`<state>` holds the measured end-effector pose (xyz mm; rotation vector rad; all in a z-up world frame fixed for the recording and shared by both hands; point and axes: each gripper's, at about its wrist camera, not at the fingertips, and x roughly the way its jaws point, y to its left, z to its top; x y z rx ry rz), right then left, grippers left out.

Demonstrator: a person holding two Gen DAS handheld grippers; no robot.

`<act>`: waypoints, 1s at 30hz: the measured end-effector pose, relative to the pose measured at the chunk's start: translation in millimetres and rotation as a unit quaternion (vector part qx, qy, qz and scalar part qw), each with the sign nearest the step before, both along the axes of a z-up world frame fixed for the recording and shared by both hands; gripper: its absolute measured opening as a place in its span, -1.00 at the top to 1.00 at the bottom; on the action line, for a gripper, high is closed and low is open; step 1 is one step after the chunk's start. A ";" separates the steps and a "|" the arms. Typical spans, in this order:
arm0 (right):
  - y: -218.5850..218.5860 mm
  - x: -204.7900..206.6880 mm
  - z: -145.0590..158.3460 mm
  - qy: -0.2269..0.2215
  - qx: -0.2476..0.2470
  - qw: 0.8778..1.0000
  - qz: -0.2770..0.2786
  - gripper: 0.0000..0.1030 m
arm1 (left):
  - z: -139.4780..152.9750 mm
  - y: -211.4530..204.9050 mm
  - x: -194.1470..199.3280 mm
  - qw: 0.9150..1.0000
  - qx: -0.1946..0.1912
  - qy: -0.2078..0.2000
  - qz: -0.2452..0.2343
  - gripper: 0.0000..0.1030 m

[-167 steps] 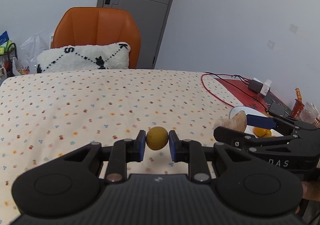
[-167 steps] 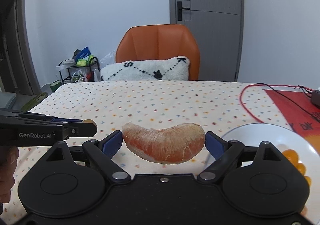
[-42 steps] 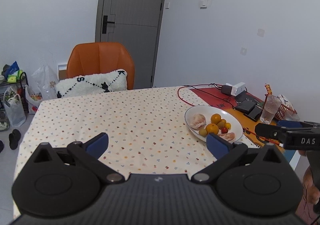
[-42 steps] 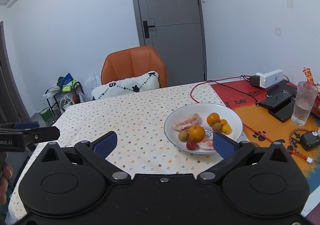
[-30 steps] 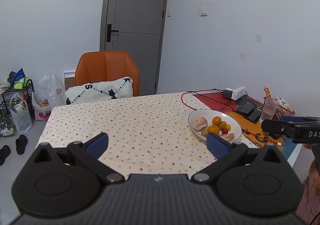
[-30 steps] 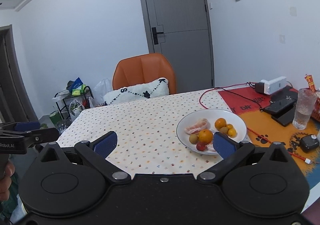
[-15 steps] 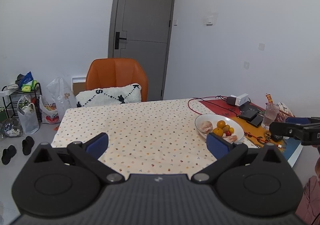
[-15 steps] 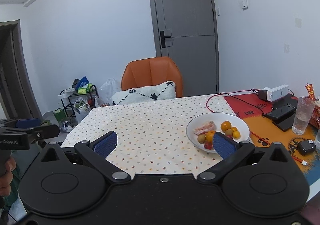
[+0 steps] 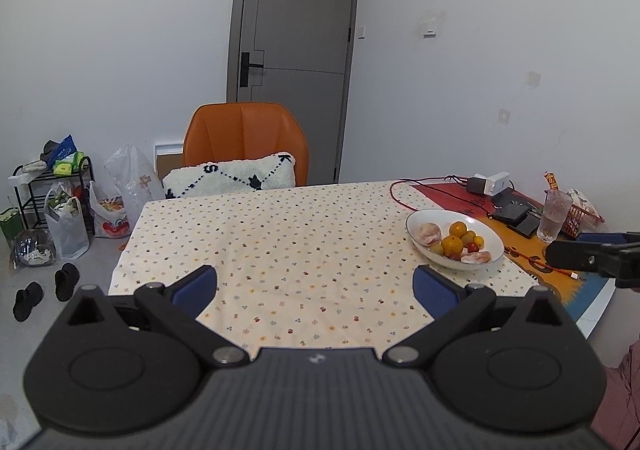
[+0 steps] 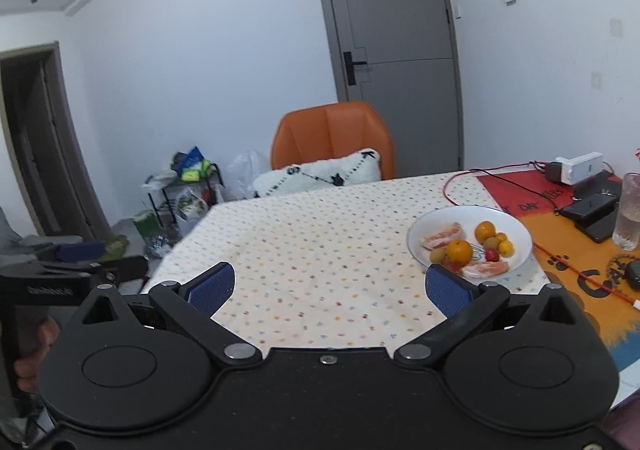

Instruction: Organize fruits

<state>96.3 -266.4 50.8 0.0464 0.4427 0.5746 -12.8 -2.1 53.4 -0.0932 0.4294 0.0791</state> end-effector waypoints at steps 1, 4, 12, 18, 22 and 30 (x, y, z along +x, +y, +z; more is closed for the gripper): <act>0.9 1.6 -1.5 0.002 -0.002 1.000 -0.002 -1.00 | -1.5 0.8 0.6 1.000 0.000 0.002 0.001 -1.00; 2.8 2.0 -6.6 0.006 -0.004 1.000 -0.002 -1.00 | -4.8 3.3 1.7 1.000 -0.002 0.007 0.003 -1.00; 9.3 -1.9 -8.7 0.000 -0.012 1.000 0.011 -1.00 | -7.6 8.1 3.3 1.000 -0.010 0.010 0.005 -1.00; 8.5 0.1 -10.2 0.002 -0.013 1.000 0.005 -1.00 | -7.6 8.2 3.5 1.000 -0.010 0.010 0.004 -1.00; 8.6 0.1 -9.8 0.001 -0.012 1.000 0.002 -1.00 | -9.0 8.1 4.5 1.000 -0.012 0.011 0.001 -1.00; 10.0 0.1 -10.8 0.000 -0.017 1.000 0.001 -1.00 | -9.0 7.5 5.1 1.000 -0.011 0.012 0.001 -1.00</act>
